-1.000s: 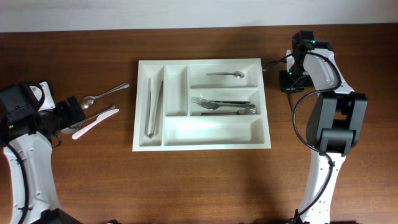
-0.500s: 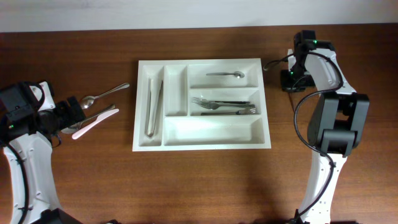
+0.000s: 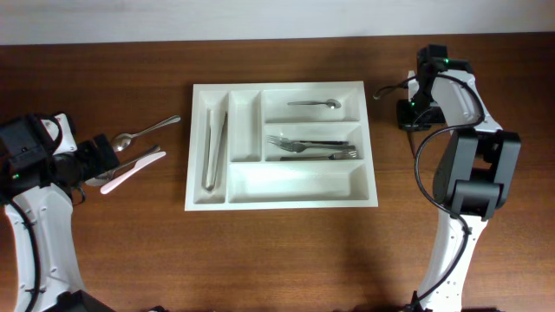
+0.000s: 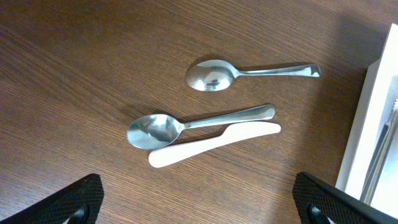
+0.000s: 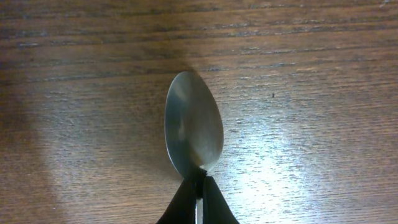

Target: Pack container

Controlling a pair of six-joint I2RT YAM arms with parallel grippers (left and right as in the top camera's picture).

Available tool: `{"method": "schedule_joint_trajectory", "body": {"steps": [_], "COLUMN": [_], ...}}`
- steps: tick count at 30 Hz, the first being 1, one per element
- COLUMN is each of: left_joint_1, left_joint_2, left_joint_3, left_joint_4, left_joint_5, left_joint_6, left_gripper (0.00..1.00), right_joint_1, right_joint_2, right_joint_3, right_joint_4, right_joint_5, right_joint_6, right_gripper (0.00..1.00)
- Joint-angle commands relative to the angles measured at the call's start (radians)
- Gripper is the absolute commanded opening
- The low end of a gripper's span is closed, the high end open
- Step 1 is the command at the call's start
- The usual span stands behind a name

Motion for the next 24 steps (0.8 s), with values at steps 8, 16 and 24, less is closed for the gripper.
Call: {"method": "schedule_joint_trajectory", "body": {"steps": [8,16,24], "left_joint_1": [0.003,0.003,0.003], "left_joint_2": [0.005,0.005,0.005], "left_joint_3": [0.016,0.016,0.016], "left_joint_4": [0.002,0.002,0.002], "left_joint_5": [0.017,0.017,0.017], "left_joint_6": [-0.01,-0.01,-0.01], "left_gripper": [0.99,0.99,0.99], "right_joint_1": [-0.003,-0.011,-0.04], "right_joint_2": [-0.003,-0.025,-0.048], "right_joint_3": [-0.033,-0.018,-0.009], "right_joint_4": [-0.005,-0.012,-0.027], "right_joint_5": [-0.002,-0.002,0.023], "right_joint_6": [0.01,0.014,0.014], "right_gripper": [0.04,0.04,0.04]}}
